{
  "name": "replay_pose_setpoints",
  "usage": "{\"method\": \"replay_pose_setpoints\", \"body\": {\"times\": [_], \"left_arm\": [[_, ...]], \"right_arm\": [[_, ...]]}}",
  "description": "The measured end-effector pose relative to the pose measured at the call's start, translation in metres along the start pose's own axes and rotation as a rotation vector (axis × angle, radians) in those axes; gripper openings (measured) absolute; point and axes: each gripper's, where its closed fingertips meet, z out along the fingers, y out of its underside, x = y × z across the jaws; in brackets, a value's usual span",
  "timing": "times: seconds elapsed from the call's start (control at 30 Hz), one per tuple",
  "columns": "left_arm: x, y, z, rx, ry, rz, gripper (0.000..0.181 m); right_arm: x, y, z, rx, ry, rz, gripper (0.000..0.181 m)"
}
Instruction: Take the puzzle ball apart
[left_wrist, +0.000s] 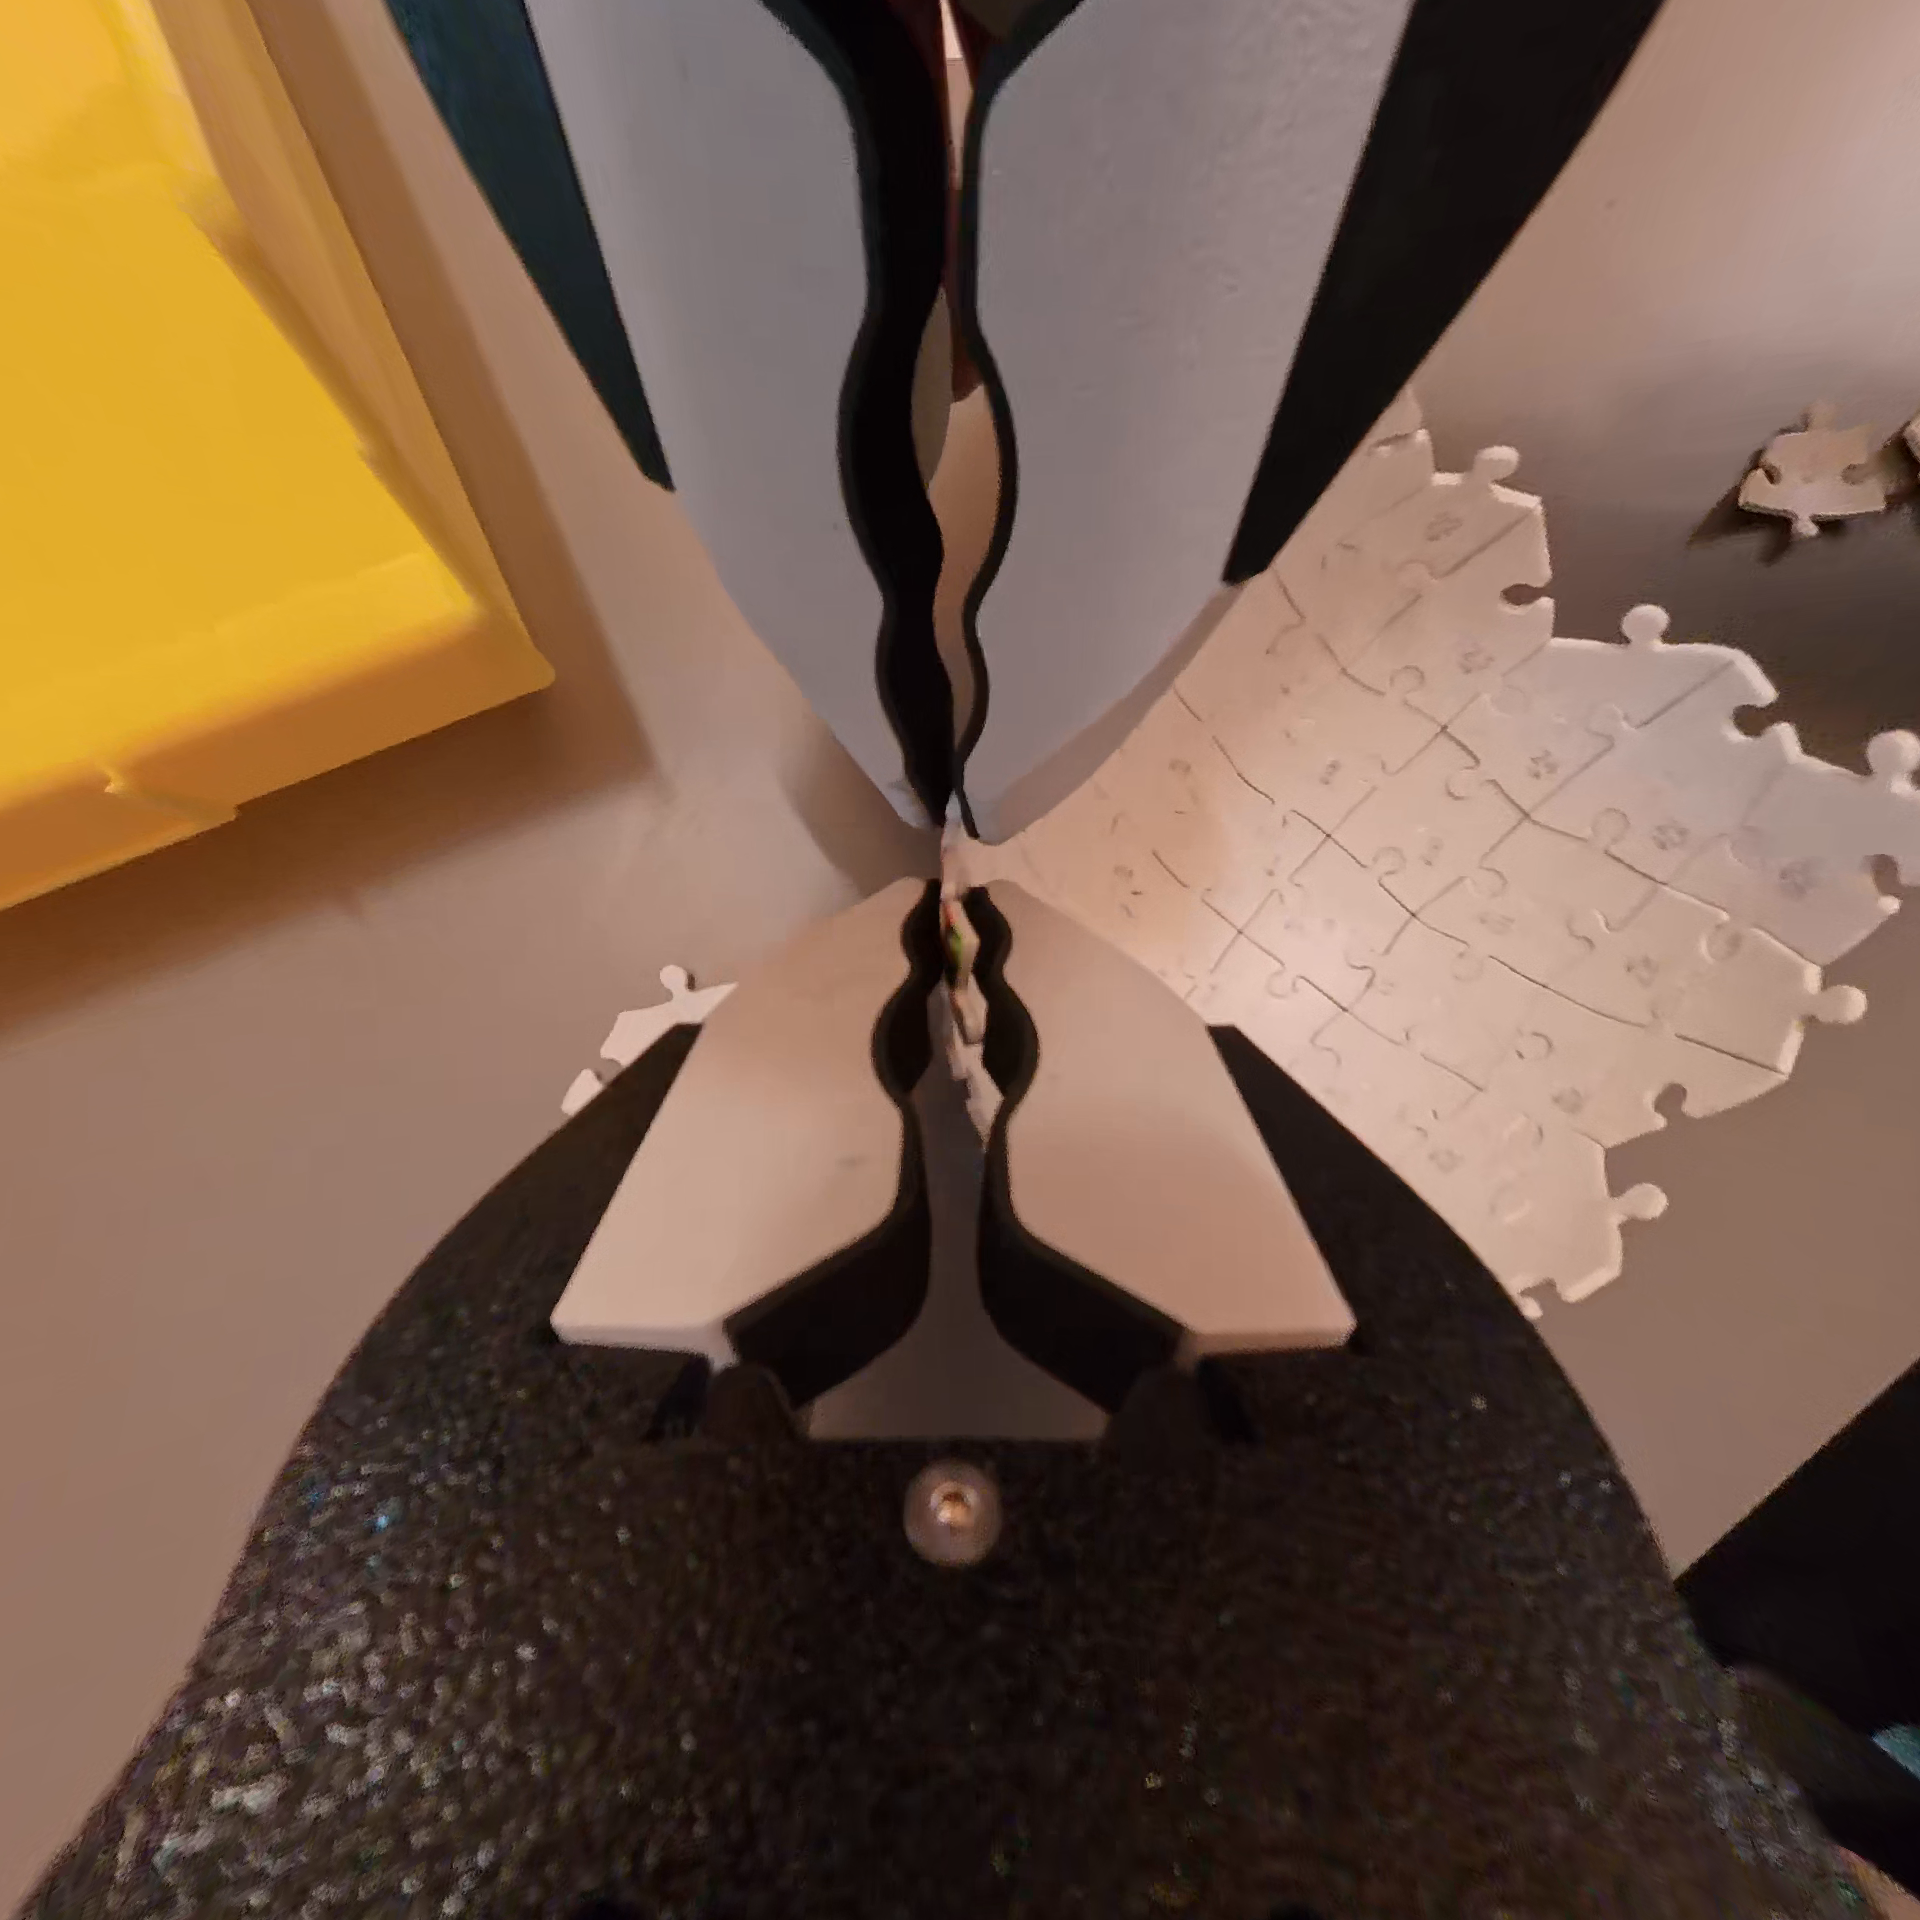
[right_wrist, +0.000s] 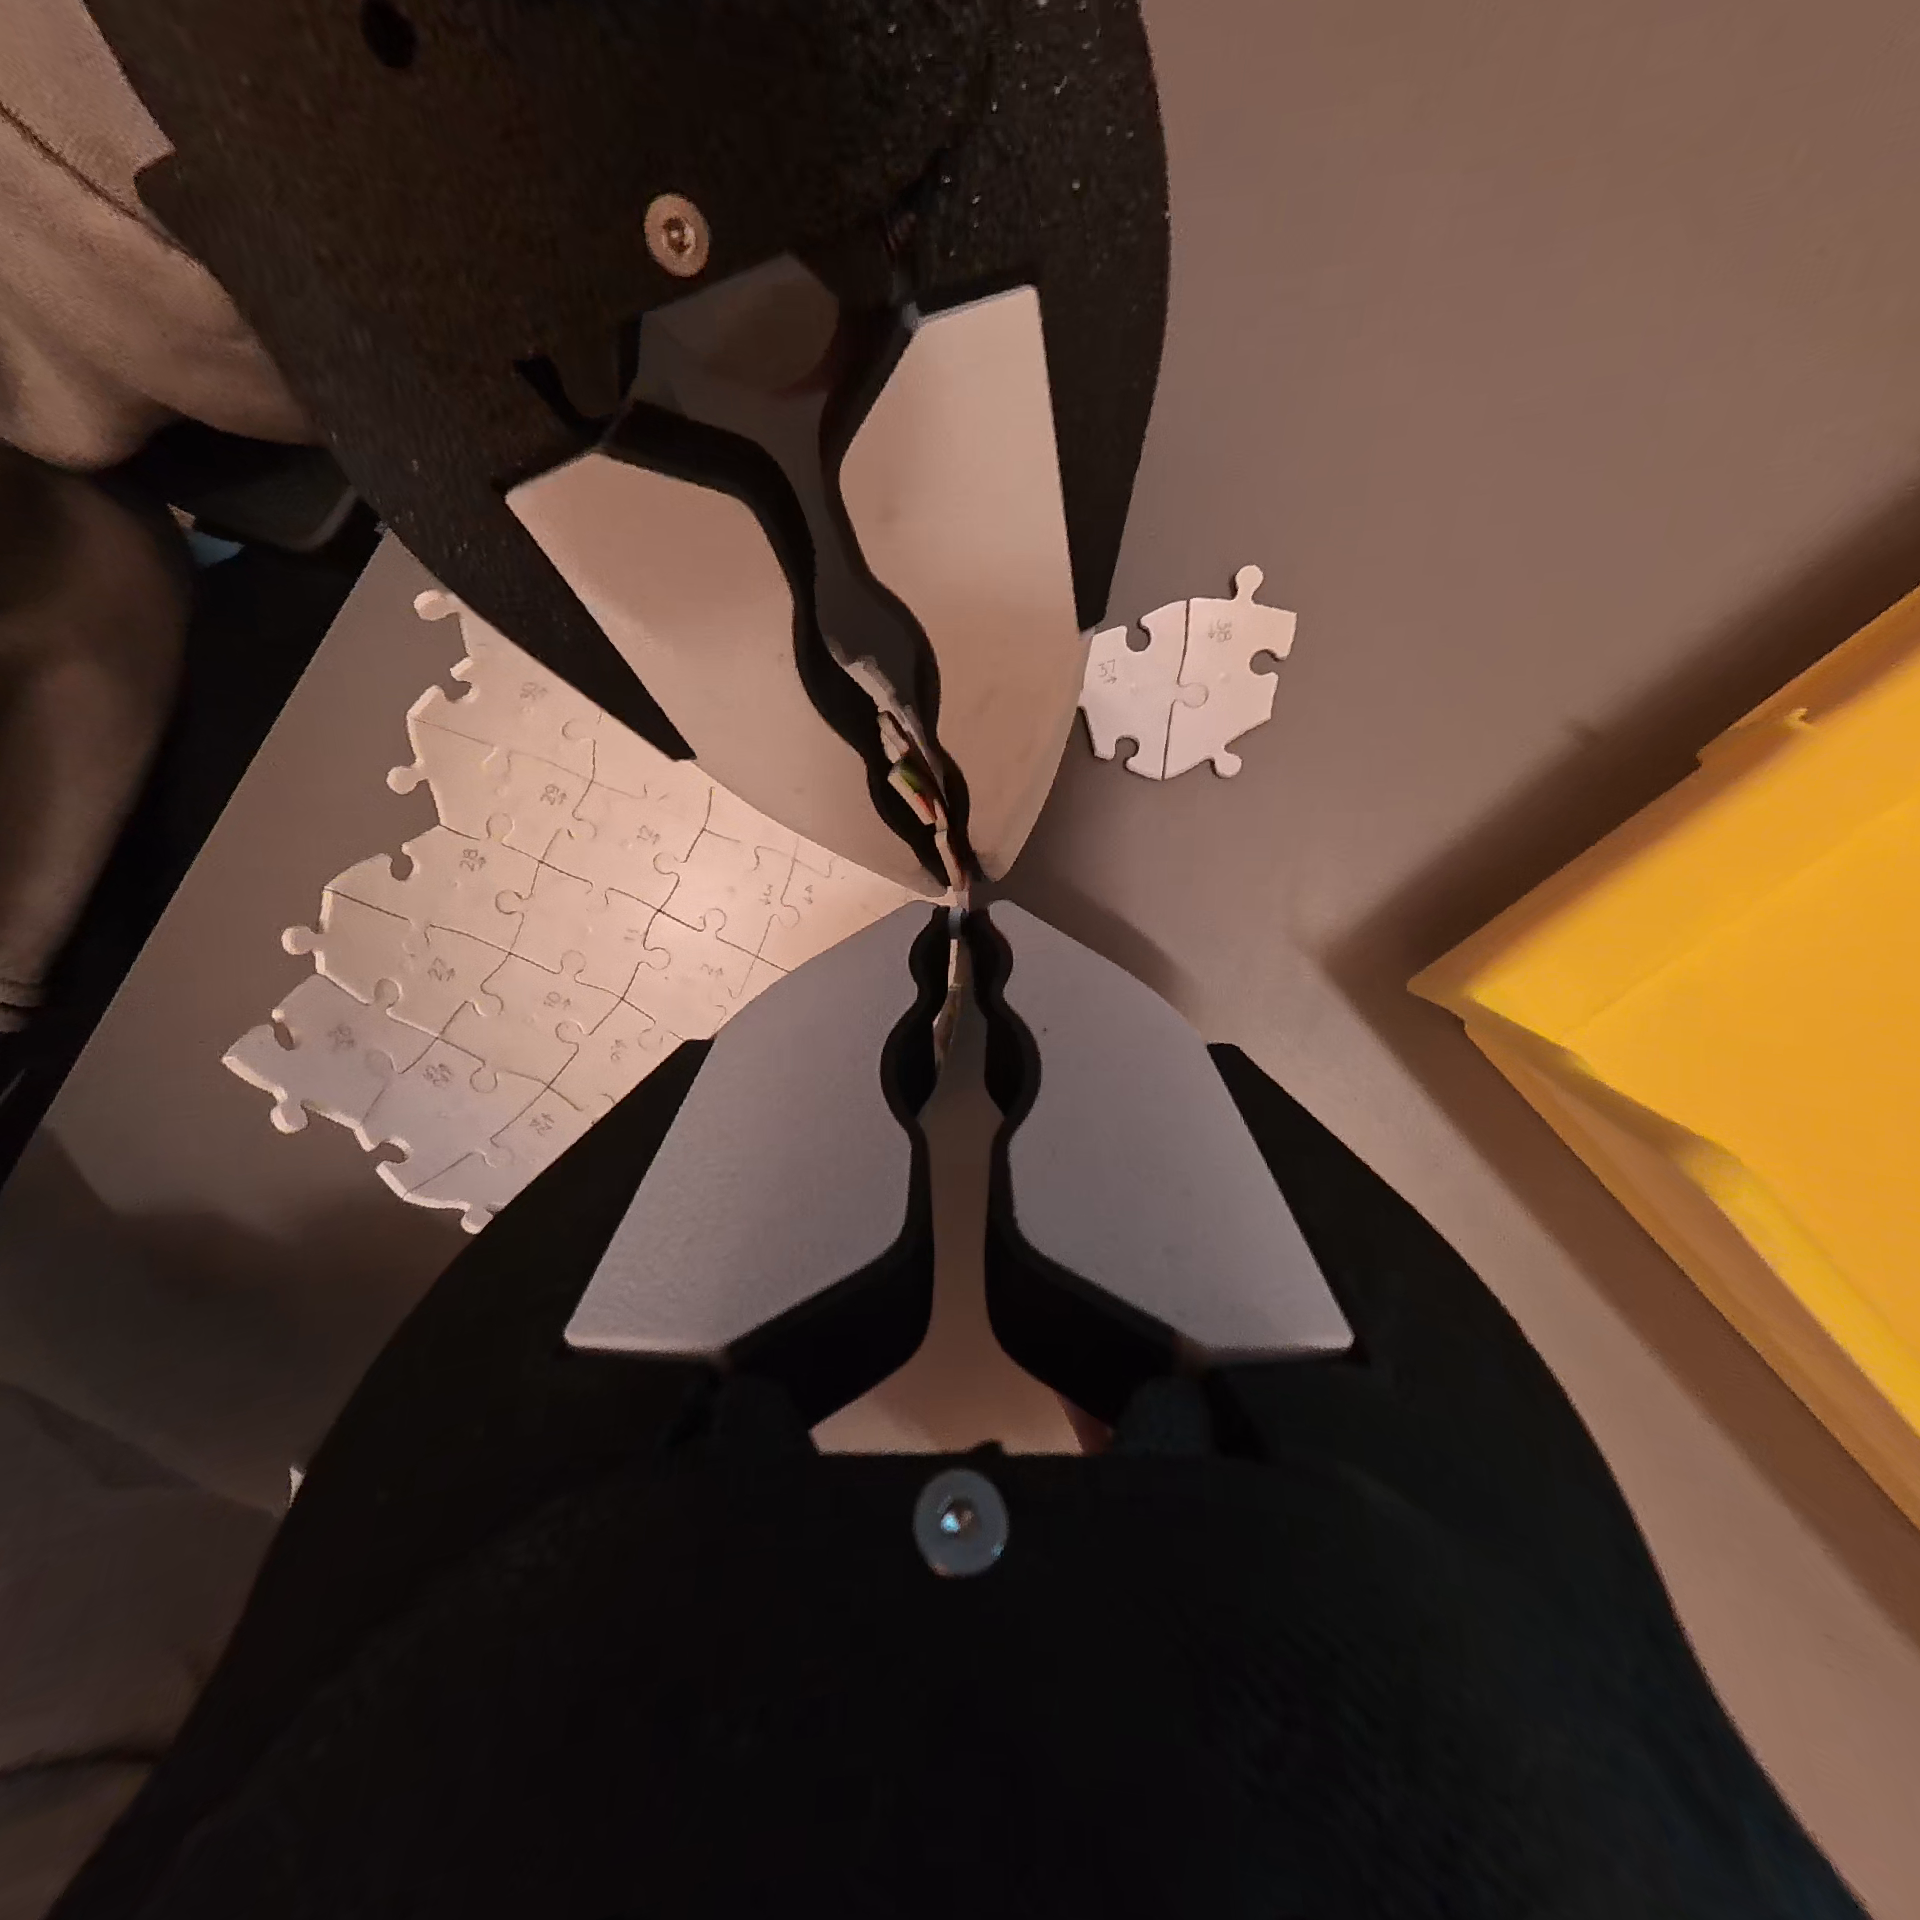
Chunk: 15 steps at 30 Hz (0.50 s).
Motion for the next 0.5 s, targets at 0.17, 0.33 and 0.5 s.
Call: {"method": "replay_pose_setpoints", "body": {"times": [0.17, 0.33, 0.5], "left_arm": [[0.0006, 0.0007, -0.0011, 0.013, 0.053, -0.097, 0.003], [0.0001, 0.0013, -0.0001, 0.013, 0.078, -0.157, 0.003], [-0.0002, 0.0016, 0.0000, 0.015, 0.069, -0.145, 0.003]], "right_arm": [[0.0000, -0.0015, 0.0007, 0.008, 0.004, -0.005, 0.004], [0.0011, -0.0014, 0.0017, 0.009, 0.006, -0.006, 0.004], [0.0015, -0.0019, 0.0019, 0.018, 0.002, 0.000, 0.004]]}}
